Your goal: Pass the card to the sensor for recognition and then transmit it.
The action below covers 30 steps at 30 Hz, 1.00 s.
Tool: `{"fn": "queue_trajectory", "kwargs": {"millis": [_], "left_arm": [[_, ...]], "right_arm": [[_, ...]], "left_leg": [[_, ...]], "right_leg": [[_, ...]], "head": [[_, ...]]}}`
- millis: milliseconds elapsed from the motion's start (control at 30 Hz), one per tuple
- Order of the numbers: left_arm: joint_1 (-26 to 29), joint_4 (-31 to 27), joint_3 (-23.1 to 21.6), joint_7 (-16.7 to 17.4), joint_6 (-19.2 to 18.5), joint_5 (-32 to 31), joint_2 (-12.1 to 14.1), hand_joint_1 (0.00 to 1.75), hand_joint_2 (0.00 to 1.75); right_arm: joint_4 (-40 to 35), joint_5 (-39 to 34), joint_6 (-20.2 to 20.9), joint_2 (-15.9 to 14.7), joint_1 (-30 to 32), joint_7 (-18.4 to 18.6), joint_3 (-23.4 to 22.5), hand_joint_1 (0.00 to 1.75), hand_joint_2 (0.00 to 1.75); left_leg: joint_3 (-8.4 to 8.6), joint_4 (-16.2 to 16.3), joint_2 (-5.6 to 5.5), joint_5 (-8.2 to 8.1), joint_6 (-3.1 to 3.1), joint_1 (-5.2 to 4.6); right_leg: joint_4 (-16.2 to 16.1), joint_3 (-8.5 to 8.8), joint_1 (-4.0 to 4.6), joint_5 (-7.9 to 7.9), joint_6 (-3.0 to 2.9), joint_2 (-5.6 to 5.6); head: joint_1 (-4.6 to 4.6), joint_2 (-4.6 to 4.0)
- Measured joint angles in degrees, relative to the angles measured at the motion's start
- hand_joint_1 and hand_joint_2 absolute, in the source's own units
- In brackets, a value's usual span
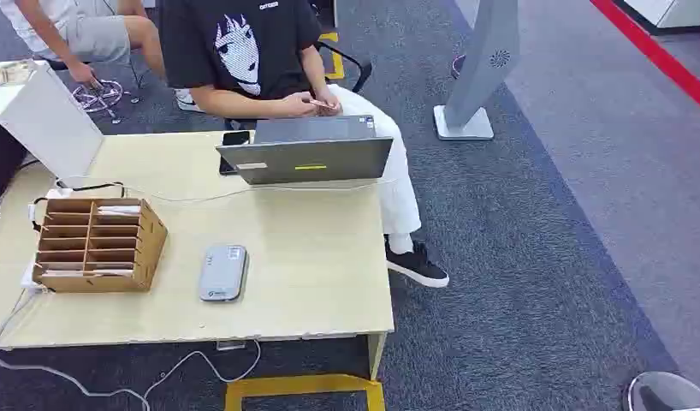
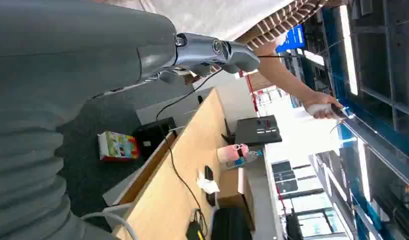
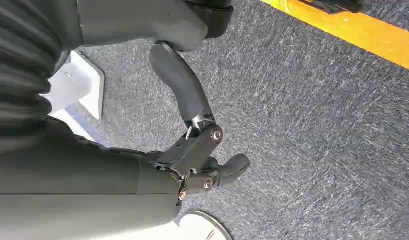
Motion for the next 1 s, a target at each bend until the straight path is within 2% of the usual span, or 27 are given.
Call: {"fn": "queue_trajectory", "kwargs": {"millis": [100, 233, 267, 333, 400, 500, 600, 733, 867, 1000], "left_arm": [[0.02, -0.65, -0.46, 0.0, -0.44, 0.0, -0.02, 0.0, 1.75], [-0.25, -1.62, -0.77, 2.56, -8.51, -2.06, 0.18, 0.0, 1.75], [-0.54, -1.86, -1.05, 3.57, -9.4, -3.57, 0.44, 0.0, 1.75], [-2.44, -1.92, -2.47, 7.17, -10.01, -7.44, 2.1, 0.0, 1.75], [-4.61, -1.86, -4.07, 9.51, -10.51, -8.79, 3.79, 0.0, 1.75], [-8.69, -0.35, -7.99, 13.28, -10.49, -12.58, 7.53, 0.0, 1.75], [-14.25, 3.92, -11.46, 17.1, -9.75, -16.97, 11.11, 0.0, 1.75], [-23.96, 13.93, -15.46, 20.35, -7.91, -22.47, 14.78, 0.0, 1.75], [-31.85, 23.46, -18.36, 21.57, -6.78, -25.14, 16.44, 0.0, 1.75], [-35.77, 29.25, -20.0, 22.45, -5.88, -27.48, 17.03, 0.0, 1.75]], "right_arm": [[0.02, 0.04, 0.0, 0.0, 0.0, 0.02, 0.0, 0.0, 1.75], [0.0, 0.44, -0.17, 0.0, -0.04, 0.31, 0.0, 0.0, 1.75], [0.02, 0.81, -0.15, 0.0, -0.1, 0.24, 0.0, 0.0, 1.75], [0.02, 1.31, 0.28, 0.0, -0.28, 0.04, 0.0, 0.0, 1.75], [0.02, 1.44, 0.61, 0.0, -0.35, -0.2, 0.0, 0.0, 1.75], [0.02, 1.51, 1.05, 0.0, -0.48, -0.52, 0.0, 0.0, 1.75], [0.02, 1.97, 1.51, 0.0, -0.76, -0.57, 0.0, 0.0, 1.75], [0.02, 1.97, 2.34, -0.02, -1.1, -0.92, 0.0, 0.0, 1.75], [0.02, 1.79, 2.75, -0.02, -1.35, -1.05, -0.07, 0.0, 1.75], [0.02, 1.77, 2.84, -0.02, -1.37, -1.14, -0.11, 0.0, 1.75]], "left_leg": [[0.0, 0.0, 0.0, 0.0, 0.0, 0.0], [0.02, 0.0, -0.01, 0.0, 0.0, 0.0], [0.03, 0.01, 0.01, 0.0, 0.0, 0.0], [0.01, 0.01, -0.02, 0.05, -0.01, 0.0], [0.04, 0.01, -0.03, 0.05, -0.02, -0.01], [-0.01, 0.02, -0.04, 0.19, -0.08, 0.0], [-0.06, 0.02, -0.07, 0.28, -0.1, 0.01], [-0.15, 0.02, -0.09, 0.45, -0.13, 0.01], [-0.25, 0.02, 0.07, 0.53, -0.14, 0.0], [-0.32, 0.06, 0.09, 0.55, -0.12, -0.01]], "right_leg": [[0.0, 0.0, 0.0, 0.0, 0.0, 0.0], [0.0, -0.09, 0.0, 0.0, 0.0, 0.0], [-0.01, -0.14, -0.01, 0.0, 0.0, 0.01], [0.0, -0.13, 0.0, 0.01, 0.0, -0.01], [0.0, -0.12, -0.01, 0.04, -0.02, -0.03], [0.02, -0.11, 0.0, 0.17, -0.11, -0.02], [0.05, -0.14, 0.01, 0.25, -0.1, -0.03], [0.07, -0.24, 0.0, 0.41, -0.1, -0.03], [0.09, -0.35, 0.0, 0.57, -0.06, 0.14], [0.08, -0.46, -0.01, 0.61, -0.02, 0.17]], "head": [[0.0, 0.0], [-0.02, 0.0], [0.0, 0.0], [0.0, 0.0], [-0.04, 0.0], [-0.02, 0.0], [-0.02, 0.0], [-0.02, 0.0], [0.02, 0.0], [0.0, 0.0]]}}
